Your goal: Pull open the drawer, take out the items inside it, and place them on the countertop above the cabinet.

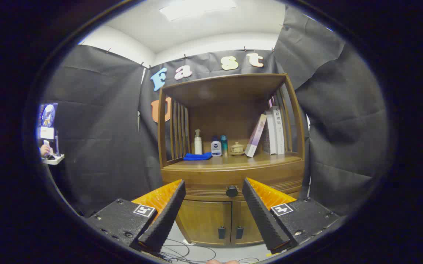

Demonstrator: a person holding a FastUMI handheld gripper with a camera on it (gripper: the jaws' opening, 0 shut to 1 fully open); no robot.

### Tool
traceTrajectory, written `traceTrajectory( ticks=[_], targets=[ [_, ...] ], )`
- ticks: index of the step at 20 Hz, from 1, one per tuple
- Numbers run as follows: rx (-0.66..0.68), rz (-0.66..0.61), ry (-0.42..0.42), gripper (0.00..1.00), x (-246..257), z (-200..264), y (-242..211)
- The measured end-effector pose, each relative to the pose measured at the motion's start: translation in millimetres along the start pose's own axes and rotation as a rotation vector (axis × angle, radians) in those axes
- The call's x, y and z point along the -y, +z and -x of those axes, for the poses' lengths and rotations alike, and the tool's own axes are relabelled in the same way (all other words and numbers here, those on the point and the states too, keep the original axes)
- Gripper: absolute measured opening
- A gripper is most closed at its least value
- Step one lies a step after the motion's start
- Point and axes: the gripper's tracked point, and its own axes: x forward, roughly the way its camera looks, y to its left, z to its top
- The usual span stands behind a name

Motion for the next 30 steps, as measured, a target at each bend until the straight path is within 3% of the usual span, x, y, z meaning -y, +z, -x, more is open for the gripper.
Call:
traceTrajectory(
  ticks=[15,30],
  targets=[
    [-0.030,-0.008,-0.025,1.00,7.0,-23.8,-14.9],
    [-0.153,0.062,-0.052,1.00,41.3,-162.4,-76.7]
  ],
)
